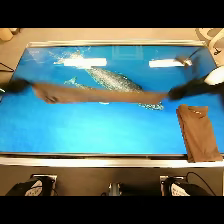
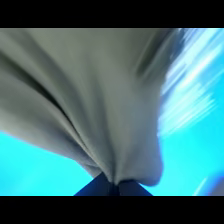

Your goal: Fold the shirts.

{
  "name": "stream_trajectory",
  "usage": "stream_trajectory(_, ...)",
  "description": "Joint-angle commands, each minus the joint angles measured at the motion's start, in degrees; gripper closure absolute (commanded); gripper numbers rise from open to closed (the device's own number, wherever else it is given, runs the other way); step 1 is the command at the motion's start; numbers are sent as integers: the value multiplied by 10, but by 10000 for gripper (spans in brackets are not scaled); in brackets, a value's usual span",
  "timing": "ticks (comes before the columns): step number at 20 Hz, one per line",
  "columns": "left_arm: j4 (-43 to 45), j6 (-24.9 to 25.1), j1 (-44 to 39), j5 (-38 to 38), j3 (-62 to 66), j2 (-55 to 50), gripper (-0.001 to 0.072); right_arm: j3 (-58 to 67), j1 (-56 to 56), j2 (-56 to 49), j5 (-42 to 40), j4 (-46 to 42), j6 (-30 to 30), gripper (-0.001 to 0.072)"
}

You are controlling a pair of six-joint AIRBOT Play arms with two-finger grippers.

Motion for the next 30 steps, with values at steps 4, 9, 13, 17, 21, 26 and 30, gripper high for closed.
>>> stream_trajectory(4,3,-4,1,176,348,153,684,213,0,298,-290,-60,-57,689)
stream_trajectory(9,5,-19,1,167,355,191,685,213,0,373,-206,-98,3,691)
stream_trajectory(13,44,-51,1,108,355,164,684,213,0,351,-147,-111,3,691)
stream_trajectory(17,76,-82,1,-43,355,103,683,212,0,281,2,-125,2,690)
stream_trajectory(21,72,-70,-1,-201,285,-10,683,162,0,132,118,-129,-23,690)
stream_trajectory(26,74,-32,-11,-103,67,-130,683,31,1,-77,51,-95,-4,690)
stream_trajectory(30,49,-32,-42,42,0,-262,683,30,1,-202,-126,-14,-7,690)
